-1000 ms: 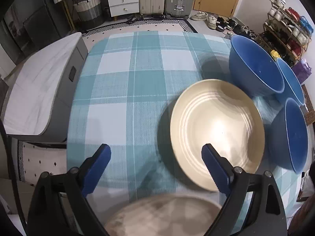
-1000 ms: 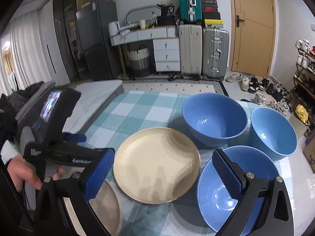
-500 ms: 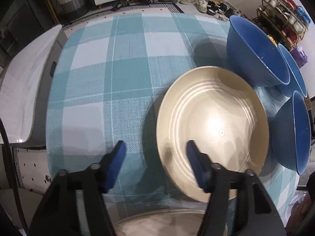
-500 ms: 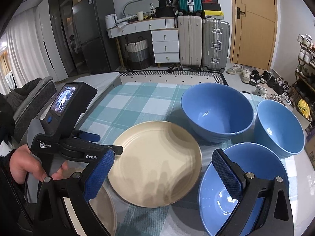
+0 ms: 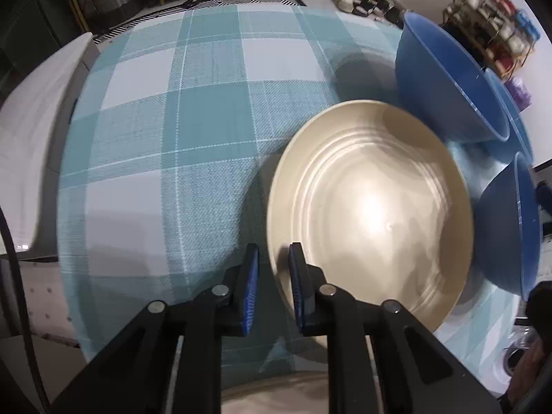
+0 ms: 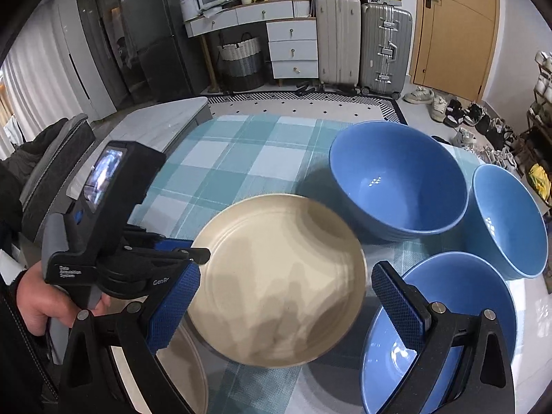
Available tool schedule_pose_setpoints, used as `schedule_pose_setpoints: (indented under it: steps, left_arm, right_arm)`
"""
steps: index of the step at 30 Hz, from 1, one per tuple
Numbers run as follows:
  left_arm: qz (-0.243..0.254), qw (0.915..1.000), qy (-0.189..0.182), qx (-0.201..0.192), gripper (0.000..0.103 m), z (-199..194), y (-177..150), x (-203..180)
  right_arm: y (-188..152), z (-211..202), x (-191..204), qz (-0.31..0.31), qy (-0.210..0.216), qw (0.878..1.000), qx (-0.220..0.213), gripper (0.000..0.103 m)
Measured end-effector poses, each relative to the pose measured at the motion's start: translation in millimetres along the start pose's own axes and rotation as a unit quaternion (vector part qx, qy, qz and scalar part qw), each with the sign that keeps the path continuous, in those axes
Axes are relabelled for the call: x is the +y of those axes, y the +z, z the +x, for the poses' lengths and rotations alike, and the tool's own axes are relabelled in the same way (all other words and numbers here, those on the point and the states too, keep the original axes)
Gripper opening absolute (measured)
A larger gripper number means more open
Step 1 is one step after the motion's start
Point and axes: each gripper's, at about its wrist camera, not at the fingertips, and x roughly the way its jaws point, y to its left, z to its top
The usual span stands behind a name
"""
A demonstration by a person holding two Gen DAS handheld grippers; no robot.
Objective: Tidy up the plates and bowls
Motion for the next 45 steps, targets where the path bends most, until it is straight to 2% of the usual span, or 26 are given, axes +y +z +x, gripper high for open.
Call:
schedule_pose_setpoints:
  steps: [4,7,11,16,20,26,33,34,37,38,40,45]
  left_arm:
    - [0.004,1.0,-0.005,-0.003,0.011,-3.3,-2.5,1.0]
    - [0.002,0.9999,-0.016,-0.006,0.005,-7.0,-5.3,5.5]
    - [0.004,0.9999,-0.009,-0.009,0.005,-12.0,-6.8,12.9]
    - [-0.006,0.9998,0.008,-0.016,0.005,-16.7,-7.0,28.8]
    - [-0.015,0.9994,0.023,-0.022,0.005,-20.9,-11.2,40.7]
    - [-0.045,0.9979,0.035,-0.032,0.005,-25.5,-19.0,67.9]
    - [-0.064,0.9963,0.046,-0.033,0.006,-29.7,-27.9,88.8]
    - [-0.066,0.9961,0.049,-0.033,0.006,-30.6,-29.2,91.6]
    - [-0.075,0.9953,0.052,-0.034,0.006,-32.6,-32.1,100.1]
    - [-0.077,0.9952,0.051,-0.033,0.006,-33.0,-33.0,102.2]
    - [-0.074,0.9953,0.055,-0.031,0.007,-33.2,-33.2,101.9]
    - [-0.068,0.9954,0.062,-0.028,0.008,-33.6,-33.7,100.5]
  right_arm:
    - [0.4,9.5,1.6,-0.001,-0.007,1.0,0.019,0.101]
    - [2.6,13.3,3.1,0.003,0.005,1.0,0.029,0.101]
    - [9.5,15.3,3.0,0.014,0.022,0.999,0.042,0.101]
    - [17.8,13.4,8.5,0.003,0.01,0.999,0.045,0.101]
    - [21.7,18.2,12.3,0.007,0.039,0.998,0.058,0.101]
    - [27.7,39.3,17.2,0.022,0.047,0.995,0.088,0.101]
    - [30.4,66.6,28.7,0.008,0.027,0.994,0.11,0.101]
    - [30.7,71.1,29.7,0.008,0.026,0.993,0.112,0.099]
    - [30.3,85.3,34.6,-0.002,0.028,0.993,0.117,0.078]
    - [30.4,89.8,35.1,-0.001,0.029,0.992,0.123,0.074]
    - [30.4,100.3,37.7,0.0,0.03,0.991,0.134,0.074]
    - [32.7,120.4,43.6,-0.007,0.031,0.989,0.146,0.061]
